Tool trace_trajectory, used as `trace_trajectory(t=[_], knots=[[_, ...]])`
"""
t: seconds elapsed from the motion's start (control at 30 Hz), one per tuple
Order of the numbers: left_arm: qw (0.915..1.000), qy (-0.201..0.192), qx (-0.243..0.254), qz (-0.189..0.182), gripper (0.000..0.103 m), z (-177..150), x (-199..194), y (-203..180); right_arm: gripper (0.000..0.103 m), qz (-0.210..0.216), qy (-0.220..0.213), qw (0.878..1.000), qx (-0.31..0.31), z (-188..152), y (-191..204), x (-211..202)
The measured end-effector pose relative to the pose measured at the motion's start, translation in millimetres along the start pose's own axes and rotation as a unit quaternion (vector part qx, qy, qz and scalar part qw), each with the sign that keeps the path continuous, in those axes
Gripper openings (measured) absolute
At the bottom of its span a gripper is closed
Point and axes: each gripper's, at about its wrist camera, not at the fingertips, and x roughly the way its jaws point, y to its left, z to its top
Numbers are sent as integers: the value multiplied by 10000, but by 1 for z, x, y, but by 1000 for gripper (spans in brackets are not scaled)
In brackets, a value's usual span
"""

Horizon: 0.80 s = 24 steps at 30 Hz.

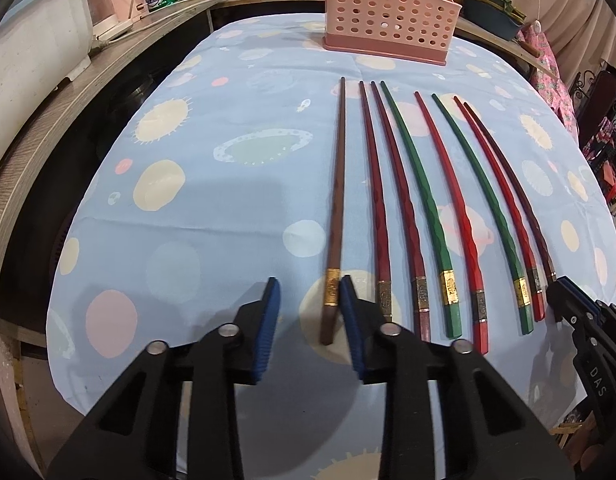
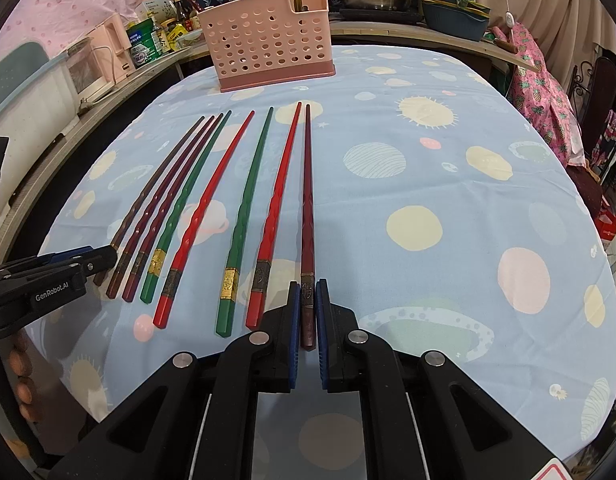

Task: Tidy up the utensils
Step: 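Close the left tool on a brown chopstick while the right tool grasps a dark red chopstick, then lift both chopsticks and carry them over the pink basket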

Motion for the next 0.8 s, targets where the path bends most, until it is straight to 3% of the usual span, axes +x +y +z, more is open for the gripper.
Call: trace_trajectory(t=[0.1, 0.5, 0.8], knots=[[10000, 15, -27, -27, 10, 2, 0, 2, 7, 2, 3, 10000, -1, 0, 0, 0], [9993, 70, -240, -265, 7, 9, -7, 13, 7, 43, -122, 9999, 85, 11, -7, -11], [9980, -348, -371, -379, 7, 39, -42, 21, 7, 180, -643, 9972, 350, 55, -23, -43]])
